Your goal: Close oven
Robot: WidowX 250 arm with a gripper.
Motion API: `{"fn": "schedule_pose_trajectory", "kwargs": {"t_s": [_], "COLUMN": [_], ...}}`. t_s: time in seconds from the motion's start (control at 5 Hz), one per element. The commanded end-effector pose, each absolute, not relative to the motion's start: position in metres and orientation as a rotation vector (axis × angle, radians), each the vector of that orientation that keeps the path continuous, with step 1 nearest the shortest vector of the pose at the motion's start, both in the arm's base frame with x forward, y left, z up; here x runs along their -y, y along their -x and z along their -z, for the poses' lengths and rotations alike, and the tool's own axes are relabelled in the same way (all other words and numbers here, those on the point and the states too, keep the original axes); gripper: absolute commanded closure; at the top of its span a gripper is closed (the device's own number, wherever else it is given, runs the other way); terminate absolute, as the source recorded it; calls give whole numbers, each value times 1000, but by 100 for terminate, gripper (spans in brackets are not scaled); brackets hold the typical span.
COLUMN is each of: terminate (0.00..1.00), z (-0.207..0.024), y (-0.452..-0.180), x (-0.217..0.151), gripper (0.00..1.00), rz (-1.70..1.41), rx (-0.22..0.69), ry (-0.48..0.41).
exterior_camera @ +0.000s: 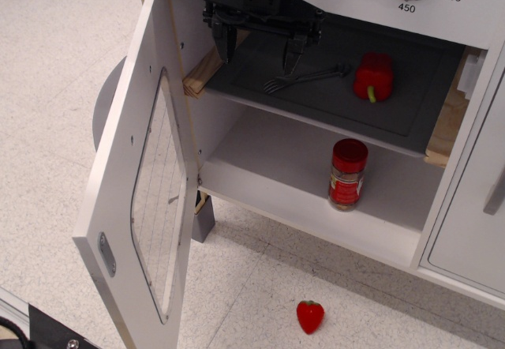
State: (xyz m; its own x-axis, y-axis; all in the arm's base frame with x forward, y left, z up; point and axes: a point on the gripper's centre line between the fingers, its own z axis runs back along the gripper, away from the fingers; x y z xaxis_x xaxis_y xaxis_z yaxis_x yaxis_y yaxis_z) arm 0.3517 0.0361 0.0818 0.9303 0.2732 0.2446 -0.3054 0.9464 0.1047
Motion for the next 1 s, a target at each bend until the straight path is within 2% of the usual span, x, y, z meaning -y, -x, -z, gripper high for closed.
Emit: {"fn": "schedule_pose_trajectory", "kwargs": {"t_s": [0.0, 0.2, 0.6, 0.8], "terminate": [0, 0, 0, 0], "z": [-82, -102, -145, -154], "y": [-352, -330, -286, -265], "x": [-36, -31, -45, -63], "gripper": [0, 0, 0, 0], "rz": [-297, -307, -249, -265], "rx": [230, 224, 213, 207], "ry": [-142, -117, -76, -137]}}
